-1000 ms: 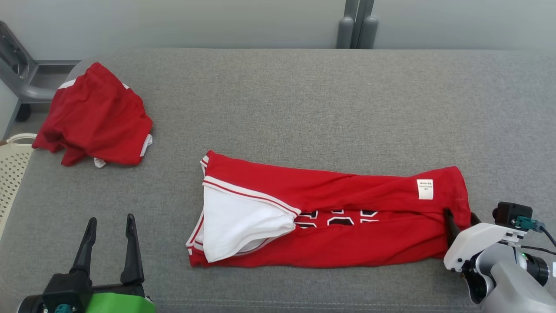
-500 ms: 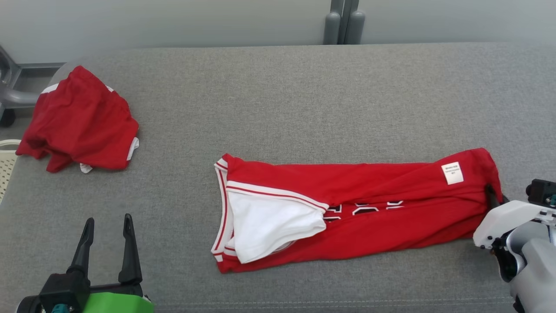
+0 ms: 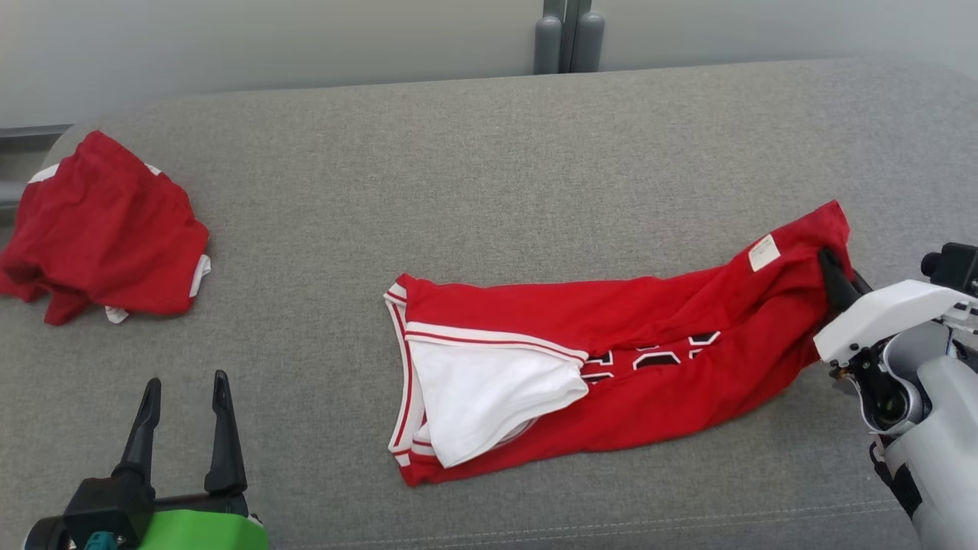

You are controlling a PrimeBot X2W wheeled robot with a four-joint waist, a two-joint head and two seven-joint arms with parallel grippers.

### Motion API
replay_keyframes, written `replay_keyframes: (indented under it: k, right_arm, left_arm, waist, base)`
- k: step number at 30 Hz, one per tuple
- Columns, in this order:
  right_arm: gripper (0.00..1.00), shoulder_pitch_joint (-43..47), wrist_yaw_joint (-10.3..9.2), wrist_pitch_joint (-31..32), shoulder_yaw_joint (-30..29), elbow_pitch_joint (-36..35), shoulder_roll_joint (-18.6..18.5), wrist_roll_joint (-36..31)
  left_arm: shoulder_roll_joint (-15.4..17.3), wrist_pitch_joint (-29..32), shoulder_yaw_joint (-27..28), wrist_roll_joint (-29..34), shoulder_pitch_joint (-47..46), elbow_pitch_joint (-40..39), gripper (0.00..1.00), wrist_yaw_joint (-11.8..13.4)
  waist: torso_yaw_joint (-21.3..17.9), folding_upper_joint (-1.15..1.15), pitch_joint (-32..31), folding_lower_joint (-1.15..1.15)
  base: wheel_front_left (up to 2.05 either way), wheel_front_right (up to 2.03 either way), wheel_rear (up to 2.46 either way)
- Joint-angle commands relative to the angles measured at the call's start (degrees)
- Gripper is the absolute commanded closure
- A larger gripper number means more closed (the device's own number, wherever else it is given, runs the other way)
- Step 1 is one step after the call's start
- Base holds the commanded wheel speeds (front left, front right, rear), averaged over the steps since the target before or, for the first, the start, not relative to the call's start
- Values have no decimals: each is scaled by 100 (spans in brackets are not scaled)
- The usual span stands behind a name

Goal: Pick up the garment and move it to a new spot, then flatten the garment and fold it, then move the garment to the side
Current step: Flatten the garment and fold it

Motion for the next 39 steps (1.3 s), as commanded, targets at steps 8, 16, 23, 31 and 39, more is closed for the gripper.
replay_keyframes:
  k: [8,16,23,31,39]
  right_arm:
    - [100,650,1,838,487,-1837,-30,1368]
    - [100,982,1,1299,812,-2865,181,2066]
    - [100,958,1,1448,1207,-3154,629,2184]
    - [100,736,1,1272,1572,-2653,1161,1964]
    - [100,371,1,1049,1845,-1934,1480,1946]
  left_arm:
    - [-2,-16,0,10,-95,-14,0,10]
    - [-2,-16,-93,-44,-135,22,0,9]
    - [-2,-16,-203,-86,-201,42,0,55]
    - [-2,-16,-280,-108,-285,98,0,33]
    - [-2,-16,-487,-173,-414,167,0,55]
  waist:
    - [-12,0,-80,0]
    - [164,0,-100,0]
    - [311,0,-112,0]
    - [503,0,-76,0]
    - [744,0,24,0]
  base:
    - [0,0,0]
    - [0,0,0]
    - [0,0,0]
    - [0,0,0]
    - [0,0,0]
